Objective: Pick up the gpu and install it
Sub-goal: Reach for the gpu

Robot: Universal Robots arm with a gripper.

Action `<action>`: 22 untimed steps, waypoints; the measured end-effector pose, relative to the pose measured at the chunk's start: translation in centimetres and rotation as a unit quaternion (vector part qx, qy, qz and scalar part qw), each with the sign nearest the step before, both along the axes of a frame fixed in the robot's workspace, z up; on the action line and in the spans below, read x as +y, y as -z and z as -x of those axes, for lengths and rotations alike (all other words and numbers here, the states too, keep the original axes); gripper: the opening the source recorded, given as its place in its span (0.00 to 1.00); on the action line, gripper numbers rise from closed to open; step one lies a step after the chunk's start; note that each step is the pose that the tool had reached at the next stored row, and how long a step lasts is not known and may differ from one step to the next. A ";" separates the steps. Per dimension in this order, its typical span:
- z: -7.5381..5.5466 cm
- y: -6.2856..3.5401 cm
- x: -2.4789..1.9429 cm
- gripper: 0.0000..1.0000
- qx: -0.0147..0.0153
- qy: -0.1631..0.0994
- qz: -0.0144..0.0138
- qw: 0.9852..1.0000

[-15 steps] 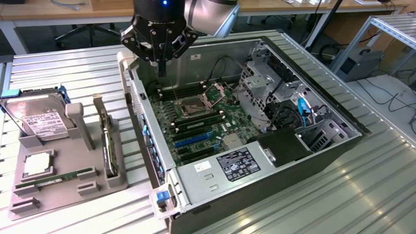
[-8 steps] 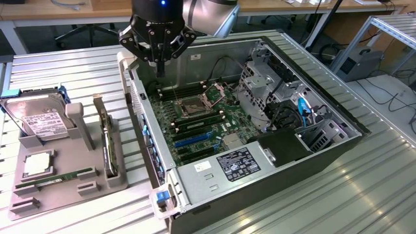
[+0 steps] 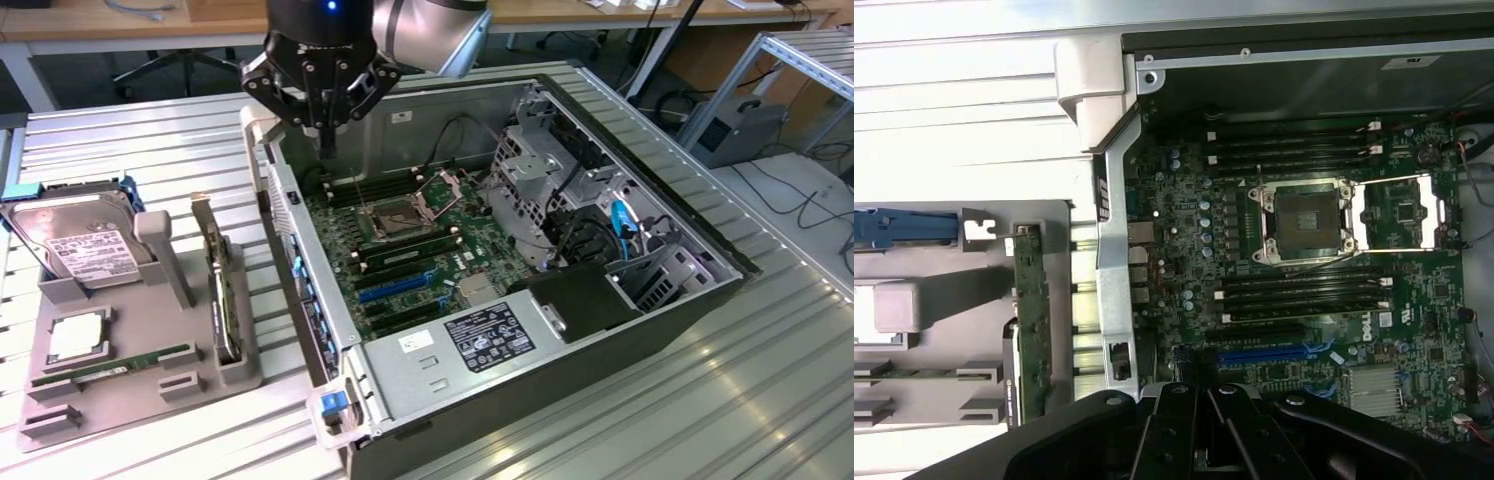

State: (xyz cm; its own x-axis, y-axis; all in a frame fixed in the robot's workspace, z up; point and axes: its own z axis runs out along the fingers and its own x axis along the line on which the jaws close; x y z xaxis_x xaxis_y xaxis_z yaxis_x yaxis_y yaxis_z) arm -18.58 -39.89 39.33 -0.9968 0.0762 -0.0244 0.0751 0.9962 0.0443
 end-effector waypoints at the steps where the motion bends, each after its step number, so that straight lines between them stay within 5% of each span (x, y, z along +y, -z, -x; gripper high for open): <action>1: 0.0 0.00 0.00 0.11 0.000 0.000 0.000 1.000; 22: 0.7 0.00 0.00 0.11 0.000 0.000 0.000 1.000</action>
State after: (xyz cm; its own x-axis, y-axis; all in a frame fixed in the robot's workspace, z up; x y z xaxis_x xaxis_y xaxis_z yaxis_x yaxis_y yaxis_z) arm -19.30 -39.90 39.33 -0.9968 0.0762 -0.0245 0.0751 0.9962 0.0444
